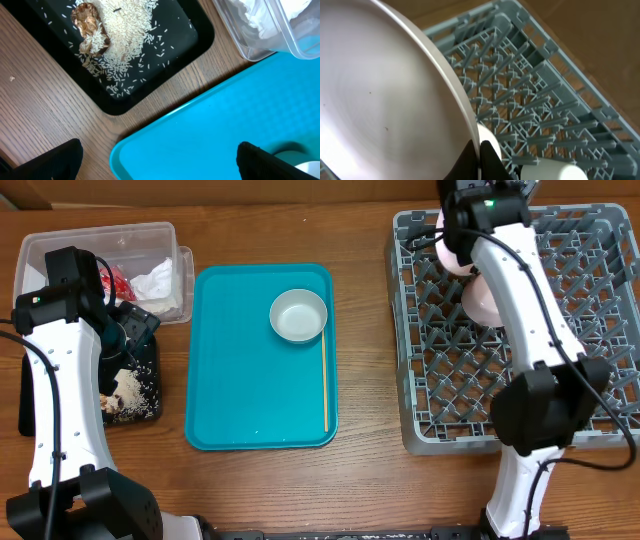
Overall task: Sort waste into correct bins and load items into the dishwasher
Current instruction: 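Lift the white plate and stand it upright in the rack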
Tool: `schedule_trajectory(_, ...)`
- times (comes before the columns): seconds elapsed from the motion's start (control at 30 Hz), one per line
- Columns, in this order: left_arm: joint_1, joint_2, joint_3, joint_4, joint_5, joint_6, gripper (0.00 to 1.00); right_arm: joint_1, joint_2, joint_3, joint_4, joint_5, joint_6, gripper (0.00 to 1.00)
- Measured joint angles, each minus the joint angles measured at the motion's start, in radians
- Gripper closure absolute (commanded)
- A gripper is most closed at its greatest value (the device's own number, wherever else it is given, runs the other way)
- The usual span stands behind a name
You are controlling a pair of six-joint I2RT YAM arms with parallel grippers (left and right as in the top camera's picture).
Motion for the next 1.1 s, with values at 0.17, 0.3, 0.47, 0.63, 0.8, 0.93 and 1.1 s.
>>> schedule_trajectory(0.17, 0.000, 0.000, 0.000, 0.000, 0.000, 0.000, 0.00, 0.013, 0.027, -0.012, -0.003, 0.034, 0.040, 0.96)
schedule_trajectory(0.3, 0.000, 0.000, 0.000, 0.000, 0.000, 0.000, 0.00, 0.026, 0.027, -0.023, -0.003, 0.043, 0.060, 0.96)
schedule_trajectory(0.47, 0.000, 0.000, 0.000, 0.000, 0.000, 0.000, 0.00, 0.043, 0.027, -0.028, -0.011, 0.032, 0.079, 0.60)
schedule_trajectory(0.63, 0.000, 0.000, 0.000, 0.000, 0.000, 0.000, 0.00, 0.078, 0.027, -0.026, -0.057, 0.007, 0.085, 0.19)
schedule_trajectory(0.8, 0.000, 0.000, 0.000, 0.000, 0.000, 0.000, 0.00, 0.108, 0.027, 0.051, -0.131, -0.100, 0.091, 0.00)
schedule_trajectory(0.93, 0.000, 0.000, 0.000, 0.000, 0.000, 0.000, 0.00, 0.111, 0.018, 0.201, -0.164, -0.256, 0.093, 0.00)
schedule_trajectory(1.1, 0.000, 0.000, 0.000, 0.000, 0.000, 0.000, 0.00, 0.109, -0.056, 0.304, -0.137, -0.586, 0.081, 0.02)
